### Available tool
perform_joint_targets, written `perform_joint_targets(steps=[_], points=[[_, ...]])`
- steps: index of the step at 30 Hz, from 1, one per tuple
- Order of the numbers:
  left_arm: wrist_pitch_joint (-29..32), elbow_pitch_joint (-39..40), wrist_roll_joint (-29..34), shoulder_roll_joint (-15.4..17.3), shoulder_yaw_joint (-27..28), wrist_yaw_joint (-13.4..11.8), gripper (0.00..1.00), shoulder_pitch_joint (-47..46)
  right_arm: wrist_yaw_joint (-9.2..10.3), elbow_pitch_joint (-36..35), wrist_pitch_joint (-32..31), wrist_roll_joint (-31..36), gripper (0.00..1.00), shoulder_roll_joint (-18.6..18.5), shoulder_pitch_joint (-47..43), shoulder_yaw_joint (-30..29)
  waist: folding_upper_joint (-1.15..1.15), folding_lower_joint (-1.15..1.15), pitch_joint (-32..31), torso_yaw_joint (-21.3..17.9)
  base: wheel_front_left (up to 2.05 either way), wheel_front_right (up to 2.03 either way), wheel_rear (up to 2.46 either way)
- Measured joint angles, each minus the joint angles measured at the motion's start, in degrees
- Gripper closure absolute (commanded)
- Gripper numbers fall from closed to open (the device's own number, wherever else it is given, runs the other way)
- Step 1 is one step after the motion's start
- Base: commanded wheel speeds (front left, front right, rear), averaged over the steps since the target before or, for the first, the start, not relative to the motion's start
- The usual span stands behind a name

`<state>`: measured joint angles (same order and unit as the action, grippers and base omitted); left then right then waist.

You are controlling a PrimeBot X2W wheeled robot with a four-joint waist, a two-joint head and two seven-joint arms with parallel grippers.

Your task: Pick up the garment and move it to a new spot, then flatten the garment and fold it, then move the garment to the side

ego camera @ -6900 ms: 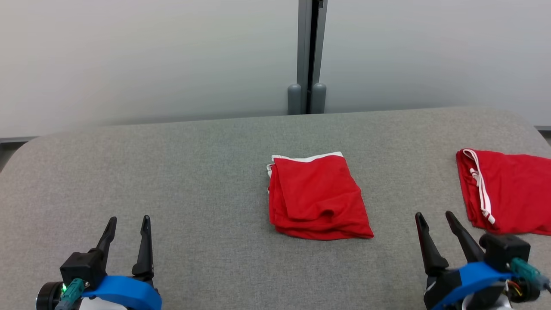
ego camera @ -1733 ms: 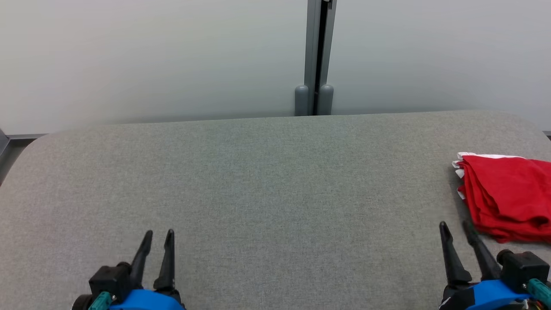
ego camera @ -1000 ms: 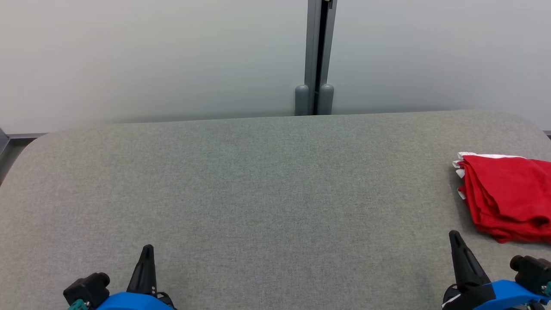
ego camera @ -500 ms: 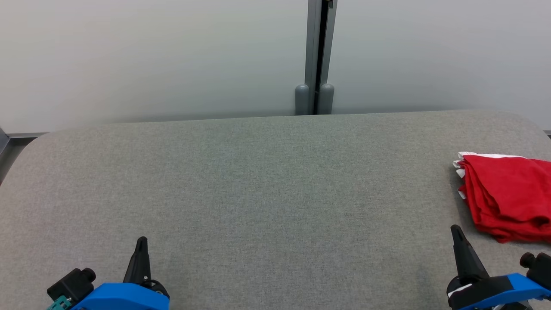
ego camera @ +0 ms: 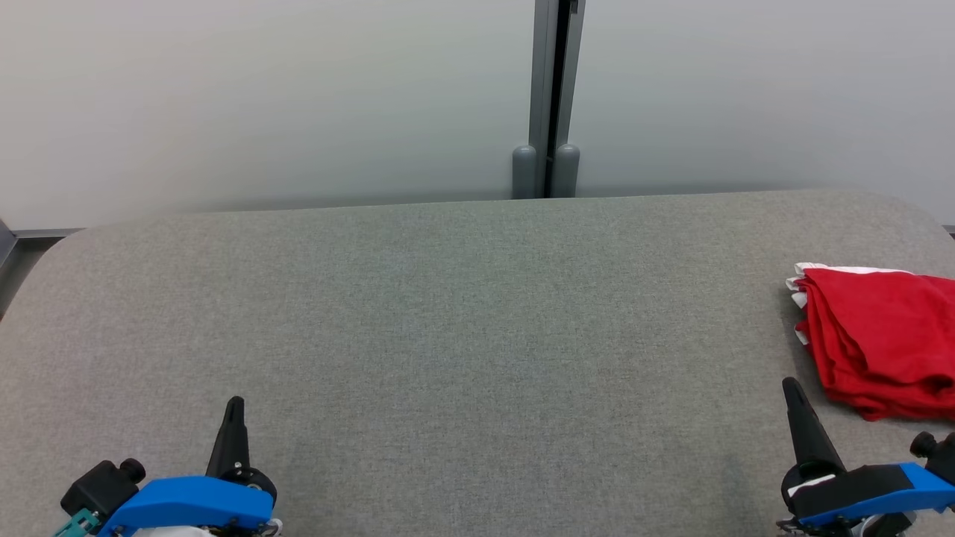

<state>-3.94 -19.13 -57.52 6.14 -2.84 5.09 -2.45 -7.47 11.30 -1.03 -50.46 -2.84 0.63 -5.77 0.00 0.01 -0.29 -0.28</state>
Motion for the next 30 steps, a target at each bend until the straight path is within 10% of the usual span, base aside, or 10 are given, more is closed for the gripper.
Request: perform_joint_targets(steps=[30], points=[[5.05,2.44,-16.69,-1.51,4.38,1.03,1.0,-1.51,0.0,1.25,-2.7,-20.15,1.0,0.0,2.51,-0.32,0.0,-0.01,0.19,0.11,0.0,0.0,0.0]])
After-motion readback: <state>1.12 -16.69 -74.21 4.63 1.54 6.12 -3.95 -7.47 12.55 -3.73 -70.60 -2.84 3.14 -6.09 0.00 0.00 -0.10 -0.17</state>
